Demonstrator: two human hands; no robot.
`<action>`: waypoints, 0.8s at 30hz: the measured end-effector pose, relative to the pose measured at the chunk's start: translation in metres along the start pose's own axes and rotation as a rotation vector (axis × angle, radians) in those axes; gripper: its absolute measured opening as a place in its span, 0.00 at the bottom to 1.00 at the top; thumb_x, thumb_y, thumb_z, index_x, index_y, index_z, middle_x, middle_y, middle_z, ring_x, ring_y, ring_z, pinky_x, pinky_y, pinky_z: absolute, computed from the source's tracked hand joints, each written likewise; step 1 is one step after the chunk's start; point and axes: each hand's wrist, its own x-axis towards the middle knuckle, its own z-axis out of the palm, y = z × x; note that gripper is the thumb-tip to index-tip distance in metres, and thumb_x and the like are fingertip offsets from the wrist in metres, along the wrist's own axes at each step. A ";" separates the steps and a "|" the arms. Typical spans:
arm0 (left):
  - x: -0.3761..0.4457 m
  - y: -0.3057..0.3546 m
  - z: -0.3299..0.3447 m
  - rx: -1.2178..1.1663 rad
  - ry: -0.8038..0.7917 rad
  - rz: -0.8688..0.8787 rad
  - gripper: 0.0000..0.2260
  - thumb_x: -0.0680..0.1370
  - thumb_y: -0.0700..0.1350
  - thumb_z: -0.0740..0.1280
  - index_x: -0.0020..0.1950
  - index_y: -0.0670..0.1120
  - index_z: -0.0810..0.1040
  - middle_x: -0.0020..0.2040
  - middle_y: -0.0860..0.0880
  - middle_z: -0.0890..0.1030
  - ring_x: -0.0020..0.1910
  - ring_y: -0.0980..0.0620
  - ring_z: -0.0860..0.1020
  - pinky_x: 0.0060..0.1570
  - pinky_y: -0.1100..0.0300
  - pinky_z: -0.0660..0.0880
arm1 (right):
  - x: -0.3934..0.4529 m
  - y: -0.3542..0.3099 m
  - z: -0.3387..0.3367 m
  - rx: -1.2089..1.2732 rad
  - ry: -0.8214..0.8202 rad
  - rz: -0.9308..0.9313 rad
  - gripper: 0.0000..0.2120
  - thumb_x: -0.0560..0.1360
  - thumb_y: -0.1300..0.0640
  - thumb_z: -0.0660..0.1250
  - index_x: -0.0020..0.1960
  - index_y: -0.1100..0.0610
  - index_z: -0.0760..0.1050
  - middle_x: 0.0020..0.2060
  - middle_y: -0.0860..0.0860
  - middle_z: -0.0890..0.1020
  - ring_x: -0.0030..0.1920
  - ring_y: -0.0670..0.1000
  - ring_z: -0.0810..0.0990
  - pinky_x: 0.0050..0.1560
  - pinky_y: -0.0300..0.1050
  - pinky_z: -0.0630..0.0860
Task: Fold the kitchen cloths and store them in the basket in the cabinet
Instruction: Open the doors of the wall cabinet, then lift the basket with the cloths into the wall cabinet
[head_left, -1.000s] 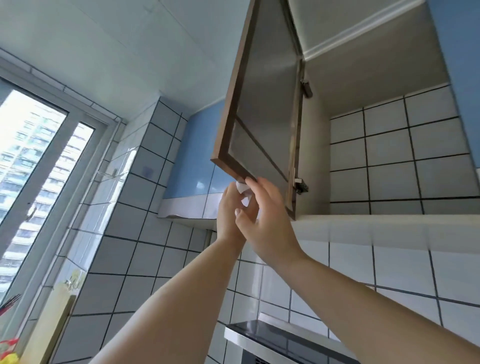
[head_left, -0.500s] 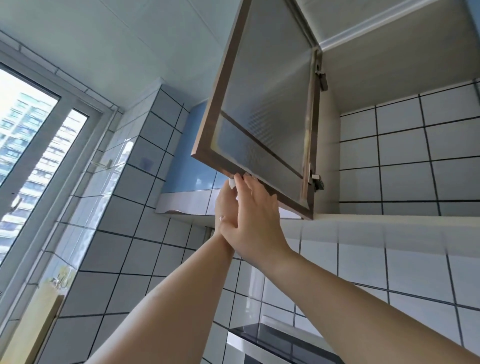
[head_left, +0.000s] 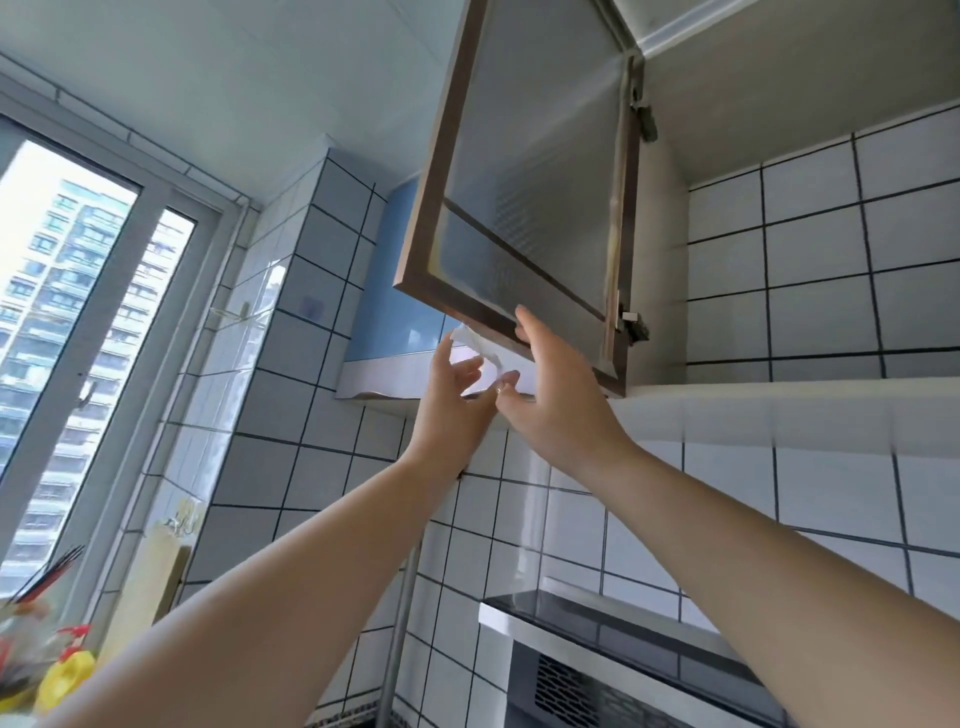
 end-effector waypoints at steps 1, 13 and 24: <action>-0.009 0.000 -0.005 0.016 0.007 0.000 0.34 0.75 0.44 0.69 0.76 0.49 0.54 0.67 0.46 0.71 0.64 0.49 0.73 0.62 0.51 0.71 | -0.006 0.000 -0.004 0.027 -0.009 0.007 0.32 0.76 0.57 0.65 0.76 0.55 0.54 0.73 0.51 0.65 0.73 0.49 0.61 0.73 0.51 0.59; -0.215 0.054 -0.103 0.248 0.145 -0.239 0.32 0.73 0.47 0.71 0.74 0.51 0.61 0.59 0.54 0.76 0.60 0.55 0.76 0.56 0.60 0.73 | -0.158 -0.048 -0.021 0.453 -0.284 0.238 0.32 0.76 0.53 0.65 0.76 0.50 0.53 0.73 0.49 0.63 0.72 0.49 0.61 0.64 0.39 0.57; -0.396 0.191 -0.241 0.653 0.304 -0.400 0.28 0.73 0.48 0.69 0.71 0.47 0.66 0.61 0.49 0.76 0.58 0.53 0.76 0.52 0.64 0.74 | -0.237 -0.221 0.024 0.820 -0.584 0.230 0.30 0.75 0.55 0.66 0.74 0.53 0.58 0.69 0.52 0.68 0.69 0.53 0.67 0.59 0.39 0.62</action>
